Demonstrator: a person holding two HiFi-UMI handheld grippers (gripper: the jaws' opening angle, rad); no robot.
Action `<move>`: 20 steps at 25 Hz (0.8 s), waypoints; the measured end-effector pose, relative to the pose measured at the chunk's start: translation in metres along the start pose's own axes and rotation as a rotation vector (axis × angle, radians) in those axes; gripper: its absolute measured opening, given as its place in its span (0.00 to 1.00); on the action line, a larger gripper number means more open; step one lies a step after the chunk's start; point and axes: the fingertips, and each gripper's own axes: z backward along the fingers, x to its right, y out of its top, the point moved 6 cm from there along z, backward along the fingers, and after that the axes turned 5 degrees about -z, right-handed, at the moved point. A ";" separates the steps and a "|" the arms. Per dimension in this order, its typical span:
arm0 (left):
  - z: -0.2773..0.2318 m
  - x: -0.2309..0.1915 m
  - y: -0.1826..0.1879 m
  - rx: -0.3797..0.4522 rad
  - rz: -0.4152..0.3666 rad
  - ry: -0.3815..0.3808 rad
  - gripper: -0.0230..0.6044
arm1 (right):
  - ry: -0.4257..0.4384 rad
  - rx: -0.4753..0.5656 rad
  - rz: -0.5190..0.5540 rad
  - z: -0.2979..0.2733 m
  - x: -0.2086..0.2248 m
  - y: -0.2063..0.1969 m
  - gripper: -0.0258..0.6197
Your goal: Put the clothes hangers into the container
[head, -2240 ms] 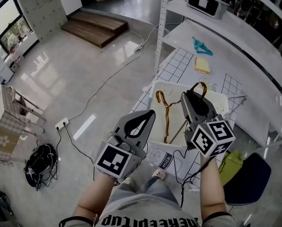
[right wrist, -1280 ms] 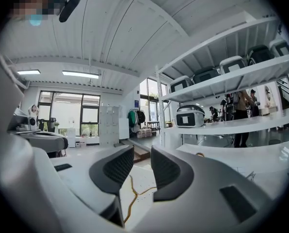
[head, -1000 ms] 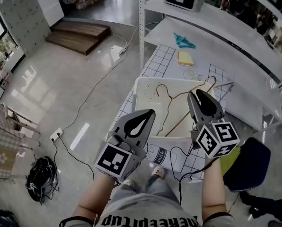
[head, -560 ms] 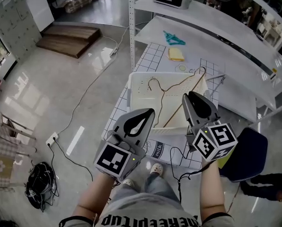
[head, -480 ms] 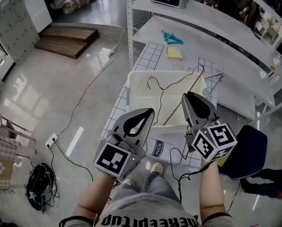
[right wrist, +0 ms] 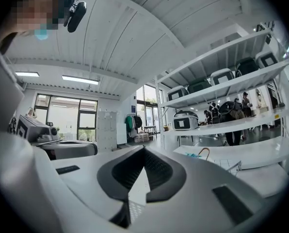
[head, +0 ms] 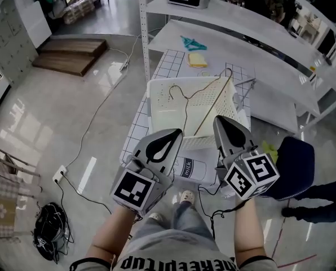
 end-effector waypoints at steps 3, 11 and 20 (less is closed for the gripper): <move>0.006 0.010 0.004 -0.016 0.019 -0.024 0.06 | -0.010 0.009 0.010 0.014 -0.011 0.000 0.04; 0.017 0.031 0.012 0.032 -0.015 -0.070 0.06 | -0.026 0.016 0.009 0.048 -0.033 -0.007 0.04; 0.021 0.046 0.018 -0.001 0.020 -0.107 0.06 | -0.016 0.030 0.011 0.064 -0.047 -0.009 0.04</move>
